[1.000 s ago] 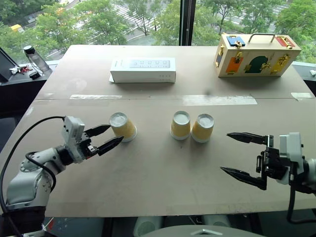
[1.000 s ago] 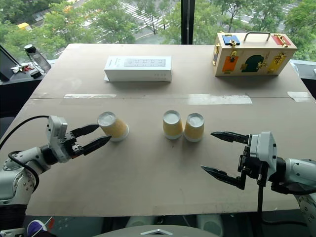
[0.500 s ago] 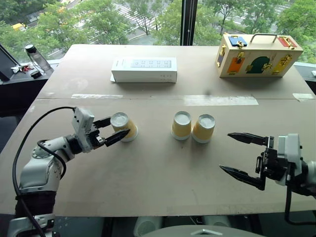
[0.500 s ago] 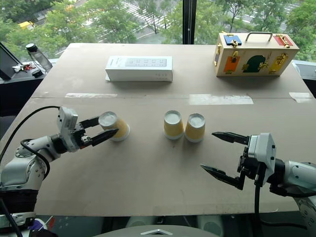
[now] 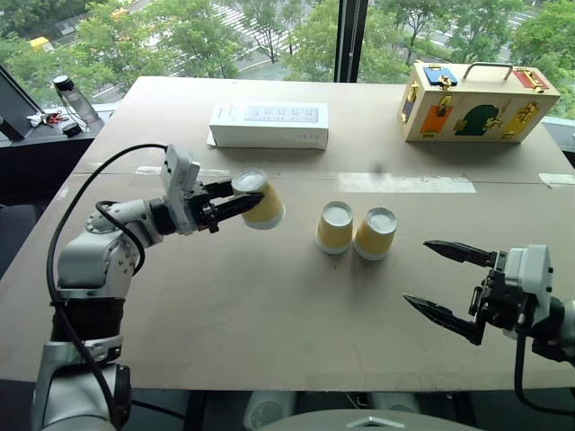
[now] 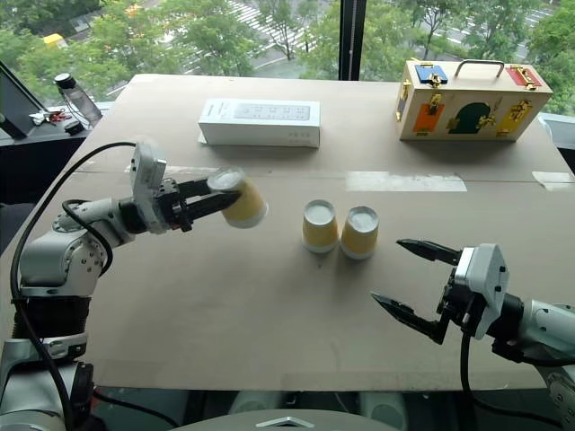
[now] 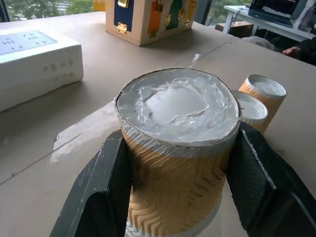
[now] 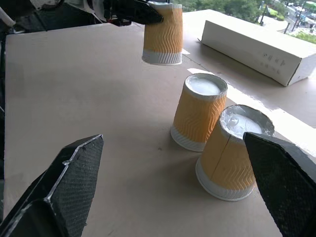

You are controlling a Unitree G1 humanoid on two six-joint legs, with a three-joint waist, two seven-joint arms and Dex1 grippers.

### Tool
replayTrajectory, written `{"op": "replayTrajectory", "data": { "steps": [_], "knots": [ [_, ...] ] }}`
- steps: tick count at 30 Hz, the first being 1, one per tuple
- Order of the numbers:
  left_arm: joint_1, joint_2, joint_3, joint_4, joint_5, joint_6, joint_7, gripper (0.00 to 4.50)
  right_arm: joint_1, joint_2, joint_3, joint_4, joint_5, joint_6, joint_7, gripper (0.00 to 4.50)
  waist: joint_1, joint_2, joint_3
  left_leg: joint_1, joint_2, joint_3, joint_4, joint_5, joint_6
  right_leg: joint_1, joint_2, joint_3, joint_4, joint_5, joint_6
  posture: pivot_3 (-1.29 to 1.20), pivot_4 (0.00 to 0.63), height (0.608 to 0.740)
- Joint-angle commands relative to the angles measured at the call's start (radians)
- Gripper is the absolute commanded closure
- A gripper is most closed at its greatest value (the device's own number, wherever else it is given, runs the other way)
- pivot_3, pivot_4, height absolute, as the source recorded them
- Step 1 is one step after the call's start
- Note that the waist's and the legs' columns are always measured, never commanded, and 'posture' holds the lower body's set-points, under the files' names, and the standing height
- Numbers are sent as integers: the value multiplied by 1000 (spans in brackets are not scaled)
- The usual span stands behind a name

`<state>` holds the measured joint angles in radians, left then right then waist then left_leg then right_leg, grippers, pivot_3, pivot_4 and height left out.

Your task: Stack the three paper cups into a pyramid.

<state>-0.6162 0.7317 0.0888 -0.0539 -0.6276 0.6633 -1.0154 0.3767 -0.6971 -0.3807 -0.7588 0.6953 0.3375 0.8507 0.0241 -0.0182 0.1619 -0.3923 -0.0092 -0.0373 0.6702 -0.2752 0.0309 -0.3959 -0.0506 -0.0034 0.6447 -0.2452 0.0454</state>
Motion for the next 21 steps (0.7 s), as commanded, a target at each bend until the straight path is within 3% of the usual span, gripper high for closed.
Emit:
{"op": "replayTrajectory", "data": {
  "steps": [1, 3, 7, 15, 21],
  "knots": [
    [-104, -16, -67, -35, -10, 58, -22, 2415, 51, 22, -78, -16, 8, -45, 4, 0, -8, 1, 0, 0, 0, 1, 0, 0, 0, 0, 0, 0, 0, 0, 1, 0, 150, 740],
    [-189, -65, -105, 4, -7, 93, -10, 2415, 89, 44, -129, 8, -14, -89, 20, 0, -11, 1, 0, 1, -1, 3, 0, 0, 0, 0, 0, 2, 0, 1, 1, 0, 150, 740],
    [-305, -160, -197, 71, 45, 56, -44, 2415, 98, 62, -237, 91, 81, -71, 21, 0, -15, 1, 0, 1, -1, 3, 0, 0, 0, 0, 1, 2, 0, 1, 2, 0, 150, 740],
    [-358, -232, -267, 157, 124, -7, -93, 2415, 27, -60, -368, 158, 279, -64, 224, 0, -20, 2, 1, 4, 1, 4, -1, 0, 0, 0, 4, 4, 2, 1, 1, 0, 150, 740],
    [-351, -251, -278, 167, 145, -23, -119, 2415, -25, -77, -385, 138, 466, 10, 236, 0, -12, 1, 1, 3, 1, 4, 0, 0, 0, 1, 3, 4, 2, 1, 1, 0, 150, 740]
  ]
}}
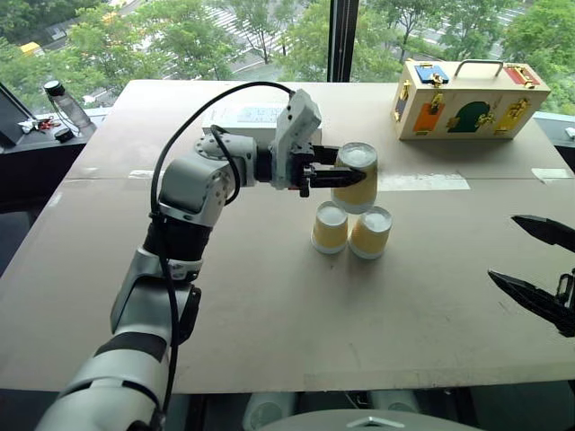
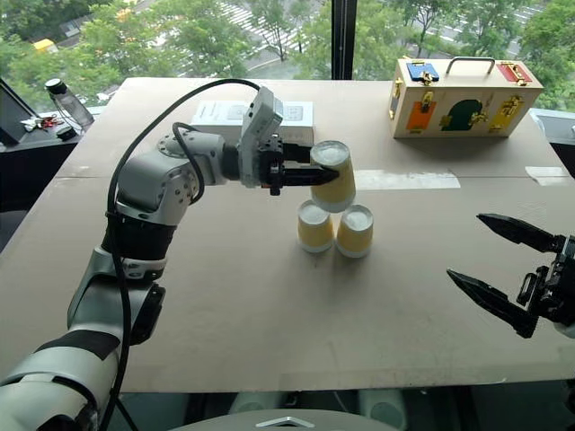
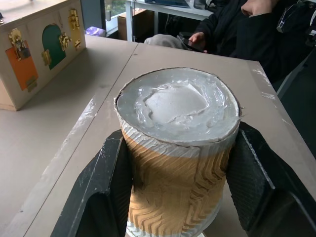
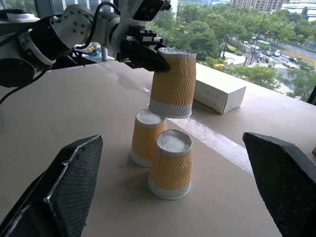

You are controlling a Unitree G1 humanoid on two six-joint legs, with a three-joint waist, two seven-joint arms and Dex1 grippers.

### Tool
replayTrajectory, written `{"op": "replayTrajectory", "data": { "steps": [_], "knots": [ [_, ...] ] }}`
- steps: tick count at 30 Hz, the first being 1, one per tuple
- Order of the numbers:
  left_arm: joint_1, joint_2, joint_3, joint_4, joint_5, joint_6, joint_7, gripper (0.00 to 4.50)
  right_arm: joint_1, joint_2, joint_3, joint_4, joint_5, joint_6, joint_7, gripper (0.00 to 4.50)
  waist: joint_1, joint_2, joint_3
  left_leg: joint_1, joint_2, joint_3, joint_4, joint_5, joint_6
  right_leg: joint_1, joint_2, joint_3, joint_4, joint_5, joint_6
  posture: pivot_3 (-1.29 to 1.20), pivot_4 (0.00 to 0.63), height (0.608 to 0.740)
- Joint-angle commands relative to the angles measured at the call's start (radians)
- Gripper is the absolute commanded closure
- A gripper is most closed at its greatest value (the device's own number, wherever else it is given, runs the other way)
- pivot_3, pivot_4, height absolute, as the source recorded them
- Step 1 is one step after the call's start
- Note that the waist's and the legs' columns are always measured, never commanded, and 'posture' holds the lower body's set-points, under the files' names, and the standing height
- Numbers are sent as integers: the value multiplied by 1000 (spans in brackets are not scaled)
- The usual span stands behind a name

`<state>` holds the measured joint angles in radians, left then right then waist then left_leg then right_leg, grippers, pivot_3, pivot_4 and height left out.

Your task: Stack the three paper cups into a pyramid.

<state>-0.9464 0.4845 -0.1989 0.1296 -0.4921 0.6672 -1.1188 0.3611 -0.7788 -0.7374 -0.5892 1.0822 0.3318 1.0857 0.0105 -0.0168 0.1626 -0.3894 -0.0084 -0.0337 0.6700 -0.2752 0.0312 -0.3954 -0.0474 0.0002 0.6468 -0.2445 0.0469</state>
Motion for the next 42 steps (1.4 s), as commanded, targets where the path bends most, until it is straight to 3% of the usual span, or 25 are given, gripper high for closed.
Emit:
{"op": "replayTrajectory", "data": {
  "steps": [1, 7, 16, 28, 30, 34, 42],
  "knots": [
    [-19, -8, 8, -18, 12, -28, -17, 2415, -9, 15, -21, -37, 84, 15, 0, 0, 2, 0, 0, 0, 0, 0, 0, 0, 0, 0, 0, 0, 0, 0, 0, 0, 150, 740],
    [2, -31, -32, -31, 54, -70, -35, 2415, 51, 71, 22, -55, 21, 0, 23, 0, 5, 0, 0, -2, -1, -1, 0, 0, 0, 0, -1, -1, 0, 0, 0, 0, 150, 740],
    [23, -64, -67, -17, 115, -125, -42, 2415, 150, 136, -21, -35, -24, -37, 51, 0, 3, 0, 0, -1, 0, -1, 1, 0, 0, 0, -1, -1, 0, 0, 0, 0, 150, 740],
    [34, -69, -57, -9, 132, -125, -41, 2415, 184, 151, -32, -24, -60, -68, 46, 0, 3, 0, 0, -1, -1, -1, 1, 0, 0, 0, -1, 0, 0, 0, 0, 0, 150, 740],
    [35, -64, -54, -18, 128, -115, -45, 1445, 185, 151, -30, -22, -62, -72, 45, 0, 4, 0, 0, 0, -1, 0, 1, 0, 0, 0, -1, 0, 0, 0, 0, 0, 150, 740],
    [41, -56, -13, -57, 106, -99, -25, 68, 182, 150, -22, -23, -69, -73, 40, 0, 3, 0, 0, 0, 0, 0, 1, 0, 0, 0, -1, 0, 1, 0, 0, 0, 150, 740],
    [125, 62, 145, -220, -22, 0, -26, 68, 163, 146, -7, -15, -80, -68, 28, 0, 1, 1, -1, 1, 0, 0, 0, 0, 0, 0, -1, 1, 1, 0, 0, 0, 150, 740]
  ]
}}
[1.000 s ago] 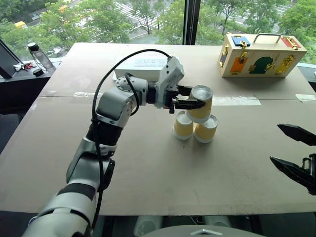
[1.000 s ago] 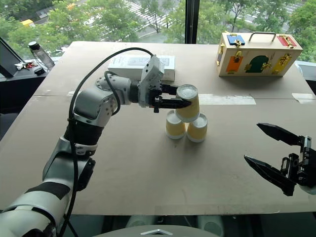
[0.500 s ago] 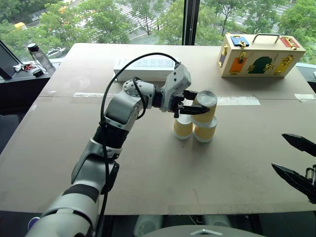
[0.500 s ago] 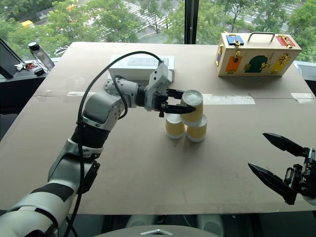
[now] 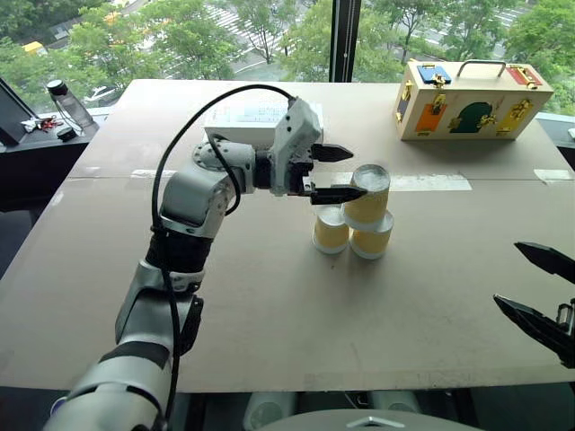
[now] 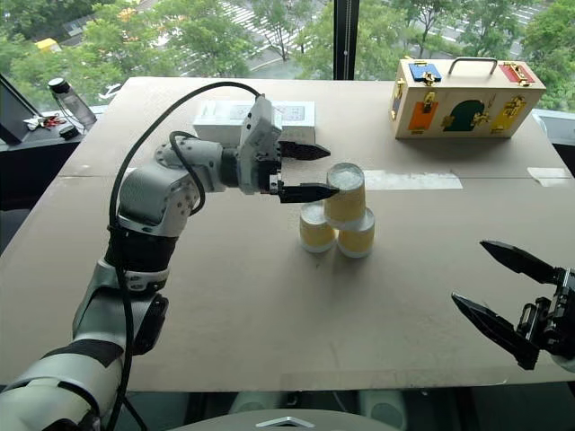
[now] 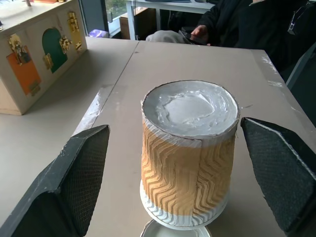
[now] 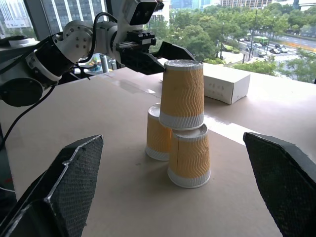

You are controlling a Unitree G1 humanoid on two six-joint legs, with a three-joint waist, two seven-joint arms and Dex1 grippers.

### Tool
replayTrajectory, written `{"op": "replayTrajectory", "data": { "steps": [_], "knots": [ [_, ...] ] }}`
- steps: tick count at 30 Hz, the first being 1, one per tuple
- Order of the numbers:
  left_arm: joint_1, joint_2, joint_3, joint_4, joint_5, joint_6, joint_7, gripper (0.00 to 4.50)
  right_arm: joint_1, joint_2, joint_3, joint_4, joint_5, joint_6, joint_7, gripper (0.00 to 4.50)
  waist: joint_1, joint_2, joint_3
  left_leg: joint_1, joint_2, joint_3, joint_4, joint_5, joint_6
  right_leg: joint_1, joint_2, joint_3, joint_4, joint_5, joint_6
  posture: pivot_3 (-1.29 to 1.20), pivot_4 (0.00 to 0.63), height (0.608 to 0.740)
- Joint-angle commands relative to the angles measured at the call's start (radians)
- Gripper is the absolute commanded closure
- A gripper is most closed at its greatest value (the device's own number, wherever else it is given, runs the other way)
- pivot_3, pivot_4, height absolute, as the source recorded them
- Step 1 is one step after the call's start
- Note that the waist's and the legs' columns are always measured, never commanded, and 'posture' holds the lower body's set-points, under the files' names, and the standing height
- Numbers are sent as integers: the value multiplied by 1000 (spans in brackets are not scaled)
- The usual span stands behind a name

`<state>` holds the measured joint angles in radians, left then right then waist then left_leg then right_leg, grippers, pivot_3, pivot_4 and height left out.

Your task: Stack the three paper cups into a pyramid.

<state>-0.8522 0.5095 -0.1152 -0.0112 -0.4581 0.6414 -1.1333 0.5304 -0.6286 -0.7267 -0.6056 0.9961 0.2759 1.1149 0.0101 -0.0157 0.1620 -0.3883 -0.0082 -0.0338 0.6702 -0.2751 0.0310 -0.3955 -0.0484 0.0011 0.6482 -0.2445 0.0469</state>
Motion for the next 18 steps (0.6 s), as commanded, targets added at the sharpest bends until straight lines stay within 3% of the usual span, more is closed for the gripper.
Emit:
{"op": "replayTrajectory", "data": {
  "steps": [1, 7, 18],
  "knots": [
    [54, 55, 79, -99, -69, 36, -6, 68, -10, -5, -16, 6, 5, -12, 0, 0, 2, 0, 0, 0, 0, 0, 0, 0, 0, 0, 0, 1, 0, 0, 0, 0, 150, 740],
    [300, 81, 283, -235, -132, -4, 119, 68, -79, -32, 21, 78, -45, -17, -3, 0, 1, 0, 0, 3, 0, 2, 0, 0, 0, 2, -5, 6, 0, 0, 0, 0, 150, 740],
    [846, 130, 435, -328, -147, -95, 106, 68, -56, -66, 56, 335, -327, -164, 76, 0, 7, 0, 0, 5, 0, 5, -1, 0, 0, 3, -6, 8, -1, 0, 0, 0, 150, 740]
  ]
}}
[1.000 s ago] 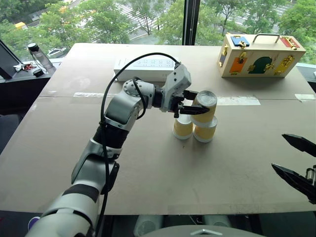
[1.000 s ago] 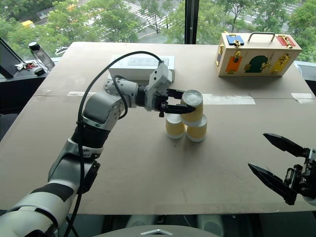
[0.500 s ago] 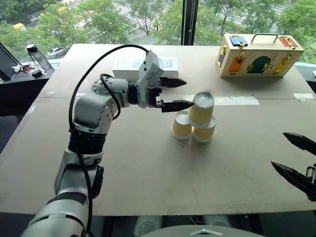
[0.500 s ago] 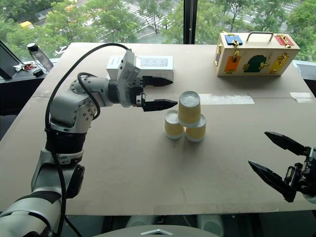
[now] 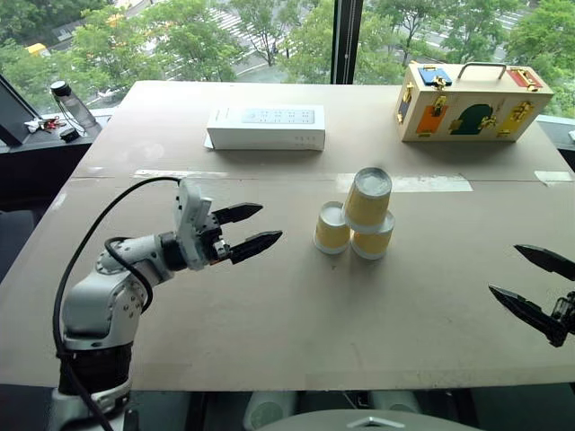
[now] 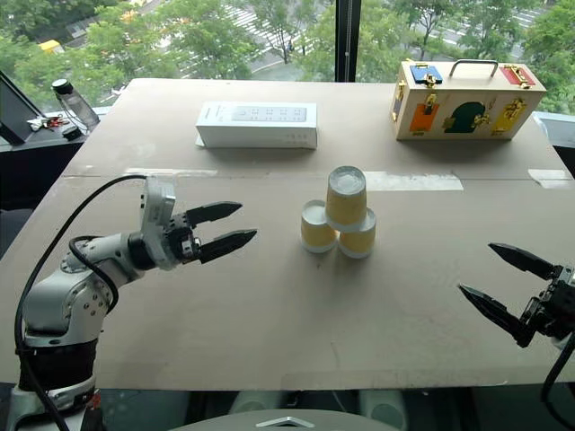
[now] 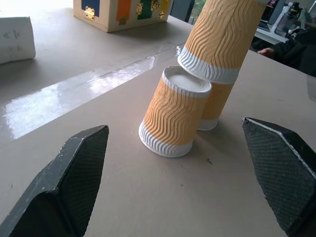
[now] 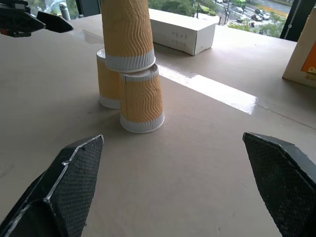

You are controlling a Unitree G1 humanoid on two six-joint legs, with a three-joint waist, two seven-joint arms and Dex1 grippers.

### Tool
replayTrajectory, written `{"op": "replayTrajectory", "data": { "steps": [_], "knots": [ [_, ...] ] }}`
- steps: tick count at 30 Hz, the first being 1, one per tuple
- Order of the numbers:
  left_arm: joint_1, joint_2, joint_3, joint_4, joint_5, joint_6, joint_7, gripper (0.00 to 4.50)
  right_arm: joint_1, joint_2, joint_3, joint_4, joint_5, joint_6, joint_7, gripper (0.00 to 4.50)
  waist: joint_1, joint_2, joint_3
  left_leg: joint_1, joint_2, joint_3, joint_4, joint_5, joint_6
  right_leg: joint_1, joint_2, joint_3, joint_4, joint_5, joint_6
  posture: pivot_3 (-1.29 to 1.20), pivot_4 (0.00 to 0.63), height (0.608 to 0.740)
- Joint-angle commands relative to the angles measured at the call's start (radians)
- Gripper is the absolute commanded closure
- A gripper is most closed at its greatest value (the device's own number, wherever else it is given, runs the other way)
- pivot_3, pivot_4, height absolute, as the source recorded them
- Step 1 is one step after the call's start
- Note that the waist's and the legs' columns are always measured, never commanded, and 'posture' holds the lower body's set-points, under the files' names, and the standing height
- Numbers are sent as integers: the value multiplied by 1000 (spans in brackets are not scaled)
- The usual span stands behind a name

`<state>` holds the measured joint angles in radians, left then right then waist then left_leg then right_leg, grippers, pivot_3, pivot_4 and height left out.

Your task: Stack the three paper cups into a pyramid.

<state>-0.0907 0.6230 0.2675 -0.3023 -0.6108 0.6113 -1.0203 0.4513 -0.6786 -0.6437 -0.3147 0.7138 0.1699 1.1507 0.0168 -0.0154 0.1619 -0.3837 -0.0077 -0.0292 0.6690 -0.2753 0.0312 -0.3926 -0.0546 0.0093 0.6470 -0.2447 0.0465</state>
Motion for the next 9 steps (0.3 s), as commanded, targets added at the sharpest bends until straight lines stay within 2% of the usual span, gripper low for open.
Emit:
{"op": "replayTrajectory", "data": {
  "steps": [1, 6, 9],
  "knots": [
    [117, 20, 60, -39, 6, -77, -8, 68, 29, -17, -29, 54, -48, -63, 47, 0, 0, 0, 0, 0, 0, 0, 0, 0, 0, 0, 0, 0, 0, -1, -2, 0, 150, 740],
    [301, 47, 103, -57, 28, -140, -25, 68, 57, -26, -40, 113, -93, -99, 57, 0, -4, 2, -1, 2, 2, 2, -1, 0, 0, 1, -1, 2, 0, -2, -5, 0, 150, 740],
    [361, 54, 105, -63, 36, -165, -24, 68, 55, -24, -16, 143, -126, -127, 54, 0, -3, 1, -1, 3, 3, 3, -1, 0, 0, 1, -1, 3, 0, -2, -5, 0, 150, 740]
  ]
}}
